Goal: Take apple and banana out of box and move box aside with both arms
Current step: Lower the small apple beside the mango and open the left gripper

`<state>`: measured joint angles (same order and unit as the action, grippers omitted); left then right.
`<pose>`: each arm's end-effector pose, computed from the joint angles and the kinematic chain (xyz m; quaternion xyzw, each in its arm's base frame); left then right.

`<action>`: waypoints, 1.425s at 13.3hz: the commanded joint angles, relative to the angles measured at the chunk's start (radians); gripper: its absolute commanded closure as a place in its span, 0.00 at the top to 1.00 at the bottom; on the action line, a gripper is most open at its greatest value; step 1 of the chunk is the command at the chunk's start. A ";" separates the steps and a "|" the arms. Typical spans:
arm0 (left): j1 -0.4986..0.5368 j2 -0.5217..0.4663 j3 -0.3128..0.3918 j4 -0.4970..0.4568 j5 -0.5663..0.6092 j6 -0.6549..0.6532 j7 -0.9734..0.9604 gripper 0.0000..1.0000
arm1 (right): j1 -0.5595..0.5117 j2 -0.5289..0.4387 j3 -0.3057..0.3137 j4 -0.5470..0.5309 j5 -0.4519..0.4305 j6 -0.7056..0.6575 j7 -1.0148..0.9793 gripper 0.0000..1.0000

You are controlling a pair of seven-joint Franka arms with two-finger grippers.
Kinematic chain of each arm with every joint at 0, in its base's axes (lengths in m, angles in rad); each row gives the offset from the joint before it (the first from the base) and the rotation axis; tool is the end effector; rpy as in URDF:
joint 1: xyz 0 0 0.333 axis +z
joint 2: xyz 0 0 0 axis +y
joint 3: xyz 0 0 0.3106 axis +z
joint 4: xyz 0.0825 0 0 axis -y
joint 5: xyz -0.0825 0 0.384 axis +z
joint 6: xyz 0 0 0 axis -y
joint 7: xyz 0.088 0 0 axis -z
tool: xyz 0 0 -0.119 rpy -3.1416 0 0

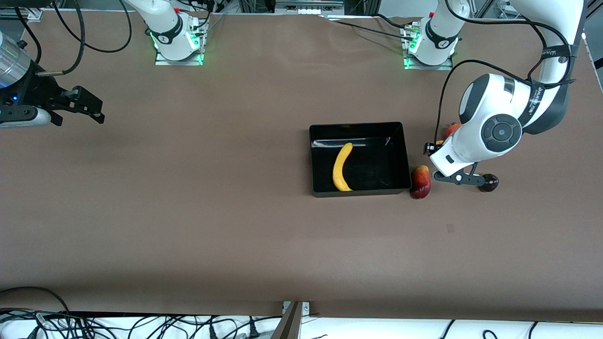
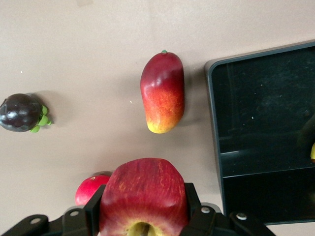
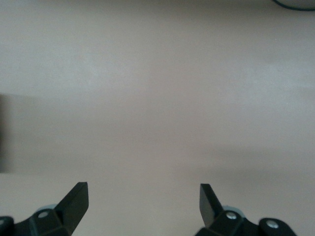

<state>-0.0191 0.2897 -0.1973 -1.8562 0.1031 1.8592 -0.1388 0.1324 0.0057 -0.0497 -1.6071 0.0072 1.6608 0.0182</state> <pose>0.5751 -0.1123 0.3314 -0.9882 0.0598 0.1340 0.0429 0.5630 0.0475 0.5948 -0.9992 -0.0320 -0.0238 0.0047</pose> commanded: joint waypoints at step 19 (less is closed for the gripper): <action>0.163 0.097 -0.010 -0.327 0.041 0.512 0.195 0.13 | -0.011 0.003 0.007 0.015 0.004 -0.006 -0.014 1.00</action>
<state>0.1185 0.3860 -0.1974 -2.1657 0.1117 2.3514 0.0343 0.1323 0.0057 -0.0497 -1.6071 0.0072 1.6608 0.0182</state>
